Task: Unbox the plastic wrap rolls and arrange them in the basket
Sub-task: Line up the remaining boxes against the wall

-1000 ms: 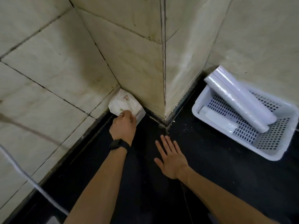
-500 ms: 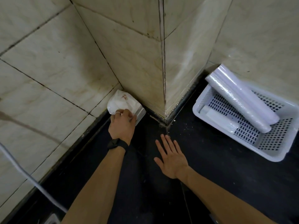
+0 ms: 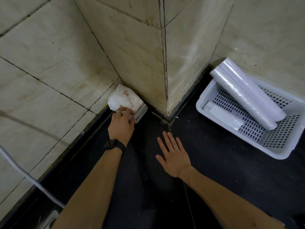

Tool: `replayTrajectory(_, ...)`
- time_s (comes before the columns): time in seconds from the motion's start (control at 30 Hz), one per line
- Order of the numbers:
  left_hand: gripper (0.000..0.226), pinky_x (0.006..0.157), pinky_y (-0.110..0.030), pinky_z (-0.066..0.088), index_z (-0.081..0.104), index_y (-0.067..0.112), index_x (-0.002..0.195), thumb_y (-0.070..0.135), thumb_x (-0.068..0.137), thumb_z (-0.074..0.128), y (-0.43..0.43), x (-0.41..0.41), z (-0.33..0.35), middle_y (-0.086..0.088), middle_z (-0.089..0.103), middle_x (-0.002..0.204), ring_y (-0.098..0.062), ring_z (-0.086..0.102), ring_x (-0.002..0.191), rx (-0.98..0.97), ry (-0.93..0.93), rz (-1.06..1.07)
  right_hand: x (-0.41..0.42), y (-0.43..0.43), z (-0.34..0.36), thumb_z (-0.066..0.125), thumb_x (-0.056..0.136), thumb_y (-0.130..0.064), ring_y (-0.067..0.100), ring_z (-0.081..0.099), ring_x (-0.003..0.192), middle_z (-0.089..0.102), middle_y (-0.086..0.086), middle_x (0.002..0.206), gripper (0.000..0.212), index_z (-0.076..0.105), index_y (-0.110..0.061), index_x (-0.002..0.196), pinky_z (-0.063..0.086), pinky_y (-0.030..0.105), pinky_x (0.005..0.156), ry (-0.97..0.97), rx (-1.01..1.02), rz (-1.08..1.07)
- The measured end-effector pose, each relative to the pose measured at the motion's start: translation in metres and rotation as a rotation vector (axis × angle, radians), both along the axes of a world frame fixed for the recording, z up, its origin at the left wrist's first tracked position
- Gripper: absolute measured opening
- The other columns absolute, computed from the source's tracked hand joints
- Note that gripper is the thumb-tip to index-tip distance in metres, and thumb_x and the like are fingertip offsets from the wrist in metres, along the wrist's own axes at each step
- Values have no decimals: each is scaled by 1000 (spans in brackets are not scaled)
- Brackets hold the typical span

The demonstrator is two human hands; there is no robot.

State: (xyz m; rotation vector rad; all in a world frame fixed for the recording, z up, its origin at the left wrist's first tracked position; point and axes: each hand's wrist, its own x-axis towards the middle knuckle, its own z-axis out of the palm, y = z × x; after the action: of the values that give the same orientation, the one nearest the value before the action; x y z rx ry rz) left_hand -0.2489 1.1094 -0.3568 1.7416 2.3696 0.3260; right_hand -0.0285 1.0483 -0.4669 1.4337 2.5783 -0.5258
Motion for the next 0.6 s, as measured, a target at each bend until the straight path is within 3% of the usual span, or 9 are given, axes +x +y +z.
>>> replayTrajectory(0.2, 24, 68, -40, 54, 62, 18, 117, 24, 94, 60, -3, -2, 1, -5, 52, 136, -30, 54, 112, -4, 36, -33, 0, -1, -1, 7, 100, -61, 24, -24, 151, -21, 9, 165, 72, -9, -21, 158, -10, 46, 122, 6, 7, -6)
replayTrajectory(0.37, 44, 75, -41, 57, 54, 24, 135, 19, 92, 60, -19, 2, 16, -3, 40, 153, -27, 51, 123, 7, -20, -2, 1, 1, 6, 3, 99, -62, 23, -34, 147, -33, 7, 161, 73, -20, -22, 156, -19, 43, 118, -34, -42, 16)
replayTrajectory(0.47, 48, 77, -42, 59, 52, 26, 138, 16, 92, 59, -43, 9, 26, -1, 33, 156, -24, 49, 128, 38, -92, -6, 1, 7, 18, 7, 99, -62, 23, -34, 146, -37, 6, 159, 74, -23, -23, 155, -15, 44, 120, -82, -108, 38)
replayTrajectory(0.53, 49, 76, -41, 59, 51, 26, 139, 16, 92, 58, -64, 16, 31, 3, 31, 157, -21, 49, 126, 37, -133, -2, 1, 14, 35, 21, 101, -59, 22, -26, 150, -31, 5, 162, 76, -15, -24, 157, -6, 47, 122, -110, -189, 57)
replayTrajectory(0.6, 48, 78, -40, 58, 51, 28, 138, 16, 92, 58, -87, 26, 33, 6, 31, 156, -20, 49, 126, 34, -181, -10, 7, 16, 61, 34, 101, -51, 19, -12, 153, -13, 3, 167, 70, 7, -25, 160, 3, 49, 123, -78, -277, 29)
